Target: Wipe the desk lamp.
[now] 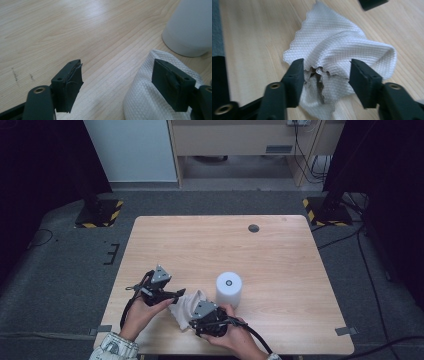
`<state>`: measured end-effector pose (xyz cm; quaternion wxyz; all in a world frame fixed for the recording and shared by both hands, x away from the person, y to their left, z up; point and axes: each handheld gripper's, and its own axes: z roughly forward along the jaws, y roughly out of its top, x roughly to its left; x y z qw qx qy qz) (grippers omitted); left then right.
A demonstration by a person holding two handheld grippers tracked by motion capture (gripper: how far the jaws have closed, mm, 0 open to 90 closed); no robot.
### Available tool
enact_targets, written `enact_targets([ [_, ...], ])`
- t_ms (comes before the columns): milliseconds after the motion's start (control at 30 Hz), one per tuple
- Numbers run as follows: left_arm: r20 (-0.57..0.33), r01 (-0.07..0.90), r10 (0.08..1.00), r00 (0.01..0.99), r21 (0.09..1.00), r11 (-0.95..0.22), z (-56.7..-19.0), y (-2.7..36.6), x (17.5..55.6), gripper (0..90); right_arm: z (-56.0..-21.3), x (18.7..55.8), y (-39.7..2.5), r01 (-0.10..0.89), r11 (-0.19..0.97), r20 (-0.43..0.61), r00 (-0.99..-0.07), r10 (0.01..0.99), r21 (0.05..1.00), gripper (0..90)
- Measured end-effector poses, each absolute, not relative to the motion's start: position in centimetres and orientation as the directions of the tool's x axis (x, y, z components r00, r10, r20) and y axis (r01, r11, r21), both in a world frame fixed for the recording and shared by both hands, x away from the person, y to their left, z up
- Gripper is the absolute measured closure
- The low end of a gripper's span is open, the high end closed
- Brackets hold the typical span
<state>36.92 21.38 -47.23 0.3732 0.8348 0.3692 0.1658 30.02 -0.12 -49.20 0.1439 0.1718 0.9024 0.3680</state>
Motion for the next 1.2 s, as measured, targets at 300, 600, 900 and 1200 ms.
enact_targets([
  [300, -0.065, 0.533, 0.717, 0.694, 0.716, -0.451, -47.7, 20.2, 35.4, 8.4, -47.1, 28.5, -3.3, 0.201, 0.625, -0.1, -0.906, 0.412, 0.754, 32.1],
  [600, -0.069, 0.521, 0.637, 0.767, 0.648, -0.557, -49.4, 18.2, 34.9, 5.1, -47.3, 29.2, -6.7, 0.258, 0.61, -0.052, -0.896, 0.442, 0.75, 28.6],
  [900, -0.061, 0.521, 0.619, 0.783, 0.609, -0.598, -50.2, 17.2, 34.7, 8.4, -47.5, 29.3, -11.3, 0.275, 0.642, -0.063, -0.89, 0.451, 0.715, 21.2],
  [1200, -0.063, 0.534, 0.62, 0.782, 0.582, -0.614, -51.1, 17.1, 35.0, 14.0, -48.3, 31.5, -15.7, 0.348, 0.605, -0.03, -0.85, 0.525, 0.716, 21.9],
])
